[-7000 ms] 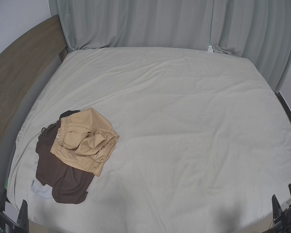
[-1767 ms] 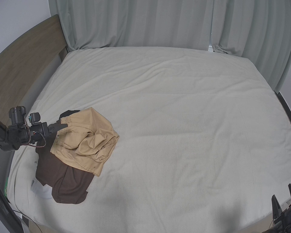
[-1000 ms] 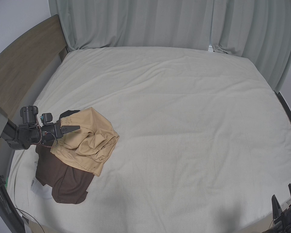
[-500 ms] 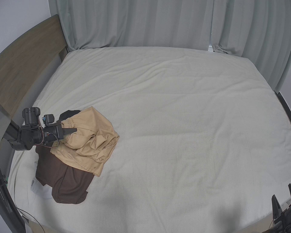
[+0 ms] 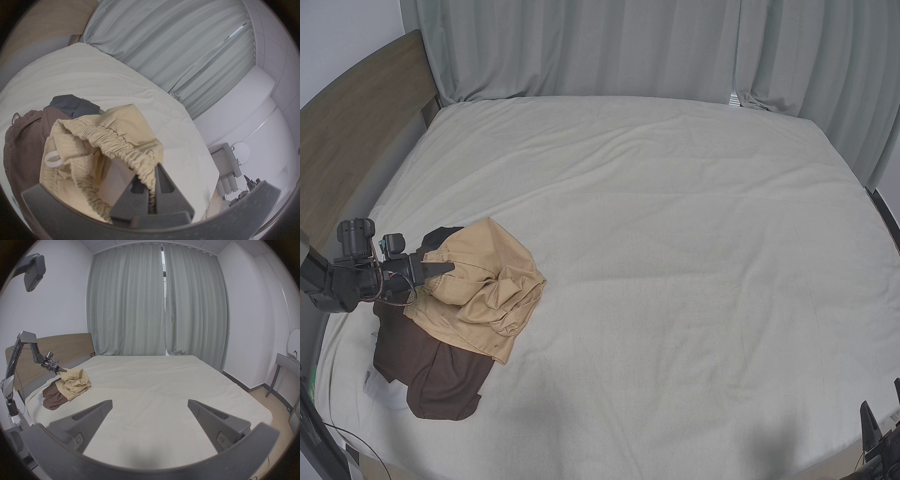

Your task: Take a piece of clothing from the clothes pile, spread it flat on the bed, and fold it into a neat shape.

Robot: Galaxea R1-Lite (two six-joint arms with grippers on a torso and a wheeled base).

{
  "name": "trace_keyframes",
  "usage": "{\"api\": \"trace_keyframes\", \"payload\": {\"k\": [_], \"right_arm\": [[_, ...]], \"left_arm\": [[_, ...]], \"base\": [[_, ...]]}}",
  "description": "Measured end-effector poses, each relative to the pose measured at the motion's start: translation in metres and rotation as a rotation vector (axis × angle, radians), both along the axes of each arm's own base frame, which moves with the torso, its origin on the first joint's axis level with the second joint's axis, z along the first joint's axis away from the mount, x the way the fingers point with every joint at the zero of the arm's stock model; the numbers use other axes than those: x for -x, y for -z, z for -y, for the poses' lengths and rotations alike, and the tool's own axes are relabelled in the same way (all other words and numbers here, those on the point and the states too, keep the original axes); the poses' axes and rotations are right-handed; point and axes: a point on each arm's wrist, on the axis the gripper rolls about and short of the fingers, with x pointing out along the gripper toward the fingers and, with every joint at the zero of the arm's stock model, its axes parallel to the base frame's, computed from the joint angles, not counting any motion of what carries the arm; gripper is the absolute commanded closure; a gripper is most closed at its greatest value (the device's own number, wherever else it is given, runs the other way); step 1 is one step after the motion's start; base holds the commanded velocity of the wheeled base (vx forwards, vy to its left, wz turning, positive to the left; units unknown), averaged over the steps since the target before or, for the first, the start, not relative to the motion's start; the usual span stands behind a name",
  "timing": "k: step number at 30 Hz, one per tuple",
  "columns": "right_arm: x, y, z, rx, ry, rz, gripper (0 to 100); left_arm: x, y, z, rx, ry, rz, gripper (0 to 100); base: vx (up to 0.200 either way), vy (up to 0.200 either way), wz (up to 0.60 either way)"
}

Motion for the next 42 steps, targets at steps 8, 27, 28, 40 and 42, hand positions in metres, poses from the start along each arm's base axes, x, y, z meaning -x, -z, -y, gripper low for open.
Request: {"api": "trace_keyframes", "payload": {"k": [8, 27, 28, 40, 42], "right_arm": [[0.0, 0.0, 0.0, 0.0, 0.0, 0.0, 0], [0.0, 0.0, 0.0, 0.0, 0.0, 0.0, 0], [0.0, 0.0, 0.0, 0.0, 0.0, 0.0, 0], [0.0, 0.0, 0.0, 0.0, 0.001, 0.0, 0], [0.0, 0.0, 0.0, 0.0, 0.002, 0.0, 0]], "left_arm": [[0.027, -0.014, 0.004, 0.027, -0.016, -0.011, 100], [0.052, -0.042, 0.016, 0.08, -0.028, 0.037, 100], [0.054, -0.044, 0.017, 0.092, -0.031, 0.032, 100], [0.075, -0.075, 0.038, 0.266, -0.051, -0.01, 100], [0.078, -0.08, 0.044, 0.297, -0.077, -0.025, 100]], "base": [[0.0, 0.0, 0.0], [0.0, 0.0, 0.0], [0.0, 0.0, 0.0], [0.0, 0.0, 0.0], [0.0, 0.0, 0.0]]}}
